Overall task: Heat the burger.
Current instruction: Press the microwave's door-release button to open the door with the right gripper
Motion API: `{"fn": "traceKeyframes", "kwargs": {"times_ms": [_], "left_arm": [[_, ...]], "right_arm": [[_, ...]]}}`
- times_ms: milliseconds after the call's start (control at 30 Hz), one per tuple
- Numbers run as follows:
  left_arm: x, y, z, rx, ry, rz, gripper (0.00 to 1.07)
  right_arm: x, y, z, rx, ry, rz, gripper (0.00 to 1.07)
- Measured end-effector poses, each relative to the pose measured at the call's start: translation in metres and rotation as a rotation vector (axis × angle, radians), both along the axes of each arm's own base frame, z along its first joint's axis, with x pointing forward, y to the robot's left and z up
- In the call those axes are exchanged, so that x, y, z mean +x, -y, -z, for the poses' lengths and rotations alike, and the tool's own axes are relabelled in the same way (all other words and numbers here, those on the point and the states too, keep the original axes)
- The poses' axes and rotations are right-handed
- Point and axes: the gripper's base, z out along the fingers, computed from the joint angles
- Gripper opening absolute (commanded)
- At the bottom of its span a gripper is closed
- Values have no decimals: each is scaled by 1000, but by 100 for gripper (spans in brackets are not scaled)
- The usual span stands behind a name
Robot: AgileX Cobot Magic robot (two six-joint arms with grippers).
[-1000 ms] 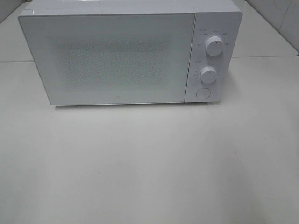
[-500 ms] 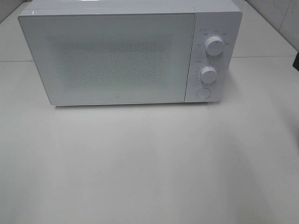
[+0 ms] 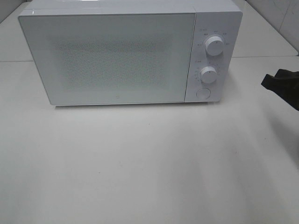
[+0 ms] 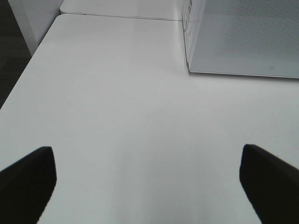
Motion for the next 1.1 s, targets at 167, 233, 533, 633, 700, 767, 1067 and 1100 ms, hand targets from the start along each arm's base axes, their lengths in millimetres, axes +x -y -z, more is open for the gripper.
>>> {"fn": "traceKeyframes", "kwargs": {"times_ms": [167, 233, 533, 633, 700, 767, 1067, 1100], "left_arm": [[0, 0, 0, 0, 0, 0, 102], [0, 0, 0, 0, 0, 0, 102], [0, 0, 0, 0, 0, 0, 102], [0, 0, 0, 0, 0, 0, 102], [0, 0, 0, 0, 0, 0, 102], [0, 0, 0, 0, 0, 0, 102], [0, 0, 0, 0, 0, 0, 102], [0, 0, 0, 0, 0, 0, 102]], "right_arm": [[1, -1, 7, 242, -46, 22, 0], [1, -3, 9, 357, -70, 26, 0], [0, -31, 27, 704, -216, 13, 2], [-2, -42, 31, 743, -245, 3, 2], [-3, -48, 34, 766, -260, 8, 2], [-4, -51, 37, 779, -272, 17, 2], [-5, -57, 60, 913, -357, 140, 0], [-1, -60, 64, 945, -369, 150, 0]]}}
